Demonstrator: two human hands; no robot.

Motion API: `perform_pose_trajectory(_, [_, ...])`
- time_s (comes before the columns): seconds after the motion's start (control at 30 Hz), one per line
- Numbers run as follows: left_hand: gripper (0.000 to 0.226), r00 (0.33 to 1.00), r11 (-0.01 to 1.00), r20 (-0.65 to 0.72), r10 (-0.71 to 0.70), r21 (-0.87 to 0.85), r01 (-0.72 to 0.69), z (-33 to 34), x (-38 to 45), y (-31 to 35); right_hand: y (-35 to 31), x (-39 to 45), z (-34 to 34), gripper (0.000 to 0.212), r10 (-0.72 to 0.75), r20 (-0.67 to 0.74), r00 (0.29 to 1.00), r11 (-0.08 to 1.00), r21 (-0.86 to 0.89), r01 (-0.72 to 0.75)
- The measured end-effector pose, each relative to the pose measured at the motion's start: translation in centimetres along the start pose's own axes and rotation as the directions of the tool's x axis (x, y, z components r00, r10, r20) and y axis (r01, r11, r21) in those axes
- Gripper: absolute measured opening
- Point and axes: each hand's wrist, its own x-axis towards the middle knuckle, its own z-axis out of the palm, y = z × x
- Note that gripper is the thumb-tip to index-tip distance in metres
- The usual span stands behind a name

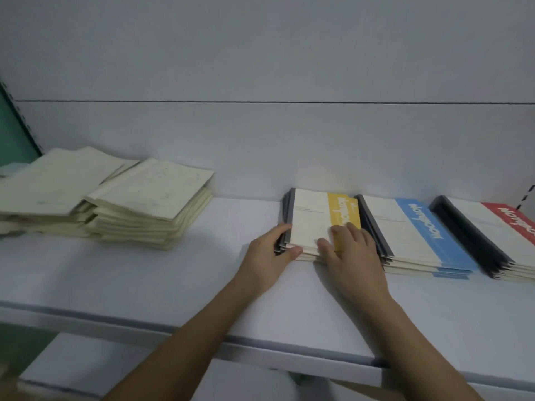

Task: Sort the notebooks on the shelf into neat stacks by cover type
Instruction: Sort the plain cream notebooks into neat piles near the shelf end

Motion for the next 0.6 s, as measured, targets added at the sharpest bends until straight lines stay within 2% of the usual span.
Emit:
perform_pose_trajectory(0.13, [0.043, 0.999, 0.999, -0.042, 0.029, 0.033, -0.028, -2.2, -2.1, 1.1, -1.3, -0.9, -1.5, 0.044, -0.038, -0.146, 0.989, 0.997, 0.067, 0.048])
perform_pose_trajectory(0.23, [0.043, 0.989, 0.989, -0.086, 0.118, 0.104, -0.109, -7.2, -3.9, 0.2, -4.6, -1.6, -2.5, 0.034, -0.051, -0.269, 0.962, 0.987, 0.131, 0.089])
perform_pose_trajectory(0.3, [0.041, 0.969, 0.976, -0.174, 0.175, 0.16, -0.148, -12.0, -4.4, -0.9, -8.3, -2.2, -1.7, 0.026, -0.048, -0.213, 0.976, 0.97, 0.225, 0.097])
perform_pose_trajectory(0.4, [0.037, 0.952, 0.962, -0.252, 0.174, 0.248, -0.11, -20.3, -4.6, -2.8, -16.0, -2.5, 1.4, 0.022, -0.126, -0.081, 0.989, 0.953, 0.267, 0.143])
perform_pose_trajectory(0.5, [0.033, 0.975, 0.936, -0.2, 0.096, 0.35, -0.02, -28.0, -5.0, -4.6, -24.5, -1.4, 5.4, 0.031, -0.256, 0.094, 0.962, 0.957, 0.168, 0.239])
perform_pose_trajectory(0.6, [0.027, 0.983, 0.891, -0.17, 0.064, 0.455, 0.02, -34.0, -4.5, -5.5, -31.3, 0.8, 8.7, 0.049, -0.343, 0.136, 0.929, 0.936, -0.027, 0.35])
